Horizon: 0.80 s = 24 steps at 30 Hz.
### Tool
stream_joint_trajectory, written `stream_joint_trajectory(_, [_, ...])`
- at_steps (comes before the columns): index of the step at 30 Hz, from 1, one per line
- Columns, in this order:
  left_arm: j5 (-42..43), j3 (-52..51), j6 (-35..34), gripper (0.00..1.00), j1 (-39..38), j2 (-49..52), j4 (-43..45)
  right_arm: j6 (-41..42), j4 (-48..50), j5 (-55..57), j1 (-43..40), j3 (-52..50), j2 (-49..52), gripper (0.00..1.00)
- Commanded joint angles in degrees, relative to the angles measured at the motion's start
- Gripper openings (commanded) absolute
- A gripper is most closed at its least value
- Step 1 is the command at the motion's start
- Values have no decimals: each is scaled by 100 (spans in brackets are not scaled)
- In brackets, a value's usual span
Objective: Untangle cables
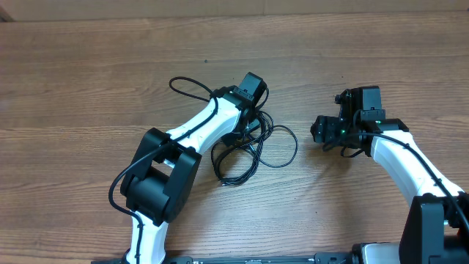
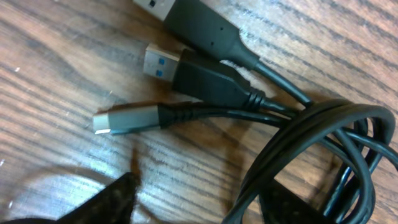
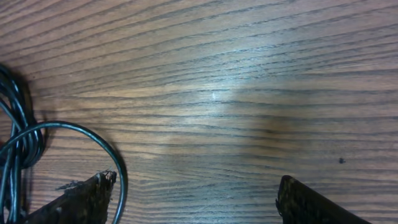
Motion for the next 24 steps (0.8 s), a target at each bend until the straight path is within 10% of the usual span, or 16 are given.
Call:
stream_joint_trajectory(1, [-168, -146, -39, 58, -52, 70, 111, 2, 46, -68, -11, -28, 28, 83])
stream_joint_trajectory(24, [-466, -297, -35, 47, -179, 70, 313, 2, 50, -184, -11, -28, 28, 67])
